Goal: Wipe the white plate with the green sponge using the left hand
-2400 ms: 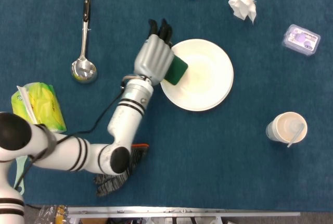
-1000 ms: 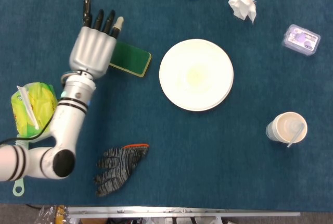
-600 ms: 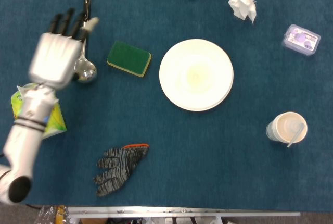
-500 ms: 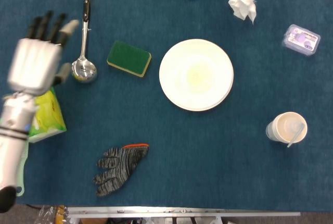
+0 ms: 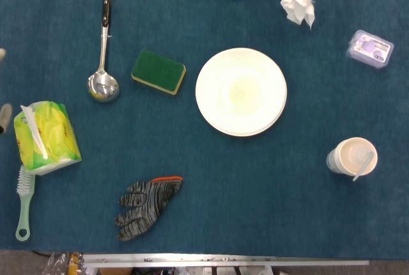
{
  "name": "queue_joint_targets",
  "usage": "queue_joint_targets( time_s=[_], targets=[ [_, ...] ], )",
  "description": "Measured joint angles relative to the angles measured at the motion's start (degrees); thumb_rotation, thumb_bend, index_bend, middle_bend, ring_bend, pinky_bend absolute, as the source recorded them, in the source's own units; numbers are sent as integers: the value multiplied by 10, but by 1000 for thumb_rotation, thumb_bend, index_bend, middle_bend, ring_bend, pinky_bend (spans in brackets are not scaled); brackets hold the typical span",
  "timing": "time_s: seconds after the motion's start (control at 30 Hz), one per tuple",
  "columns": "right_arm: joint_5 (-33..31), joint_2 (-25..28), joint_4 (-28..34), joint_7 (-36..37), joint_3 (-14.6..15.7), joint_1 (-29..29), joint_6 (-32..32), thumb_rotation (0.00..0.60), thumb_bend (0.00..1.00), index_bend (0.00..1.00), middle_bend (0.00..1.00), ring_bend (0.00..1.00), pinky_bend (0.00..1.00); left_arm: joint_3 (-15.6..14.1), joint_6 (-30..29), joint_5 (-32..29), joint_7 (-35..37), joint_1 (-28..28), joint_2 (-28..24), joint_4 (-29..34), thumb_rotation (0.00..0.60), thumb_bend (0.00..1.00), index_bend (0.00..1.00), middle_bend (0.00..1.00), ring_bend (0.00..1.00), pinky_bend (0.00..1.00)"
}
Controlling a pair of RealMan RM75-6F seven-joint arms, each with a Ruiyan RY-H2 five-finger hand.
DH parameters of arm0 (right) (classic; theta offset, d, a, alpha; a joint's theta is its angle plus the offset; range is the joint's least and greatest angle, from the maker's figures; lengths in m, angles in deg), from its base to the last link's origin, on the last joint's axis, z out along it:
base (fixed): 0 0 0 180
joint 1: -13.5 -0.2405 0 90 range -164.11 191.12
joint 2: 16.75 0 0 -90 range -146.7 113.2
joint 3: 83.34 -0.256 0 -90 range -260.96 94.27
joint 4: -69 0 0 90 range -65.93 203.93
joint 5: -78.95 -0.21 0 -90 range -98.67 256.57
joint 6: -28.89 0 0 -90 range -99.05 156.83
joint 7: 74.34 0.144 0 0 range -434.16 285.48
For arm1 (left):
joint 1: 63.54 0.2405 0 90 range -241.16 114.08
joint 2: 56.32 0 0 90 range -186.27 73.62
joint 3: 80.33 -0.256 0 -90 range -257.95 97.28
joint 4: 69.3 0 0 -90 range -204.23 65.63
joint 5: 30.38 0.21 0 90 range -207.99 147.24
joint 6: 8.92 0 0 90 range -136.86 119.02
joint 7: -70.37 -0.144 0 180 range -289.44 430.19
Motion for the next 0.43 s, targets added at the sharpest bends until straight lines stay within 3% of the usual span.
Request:
queue_joint_targets(
  time_s=[0.43],
  targets=[
    [2, 3, -1, 6, -2, 4, 2, 600, 316, 167, 244, 123, 261, 28, 19, 16, 4, 30, -4, -9, 593, 294, 166, 100, 0, 100]
  ],
)
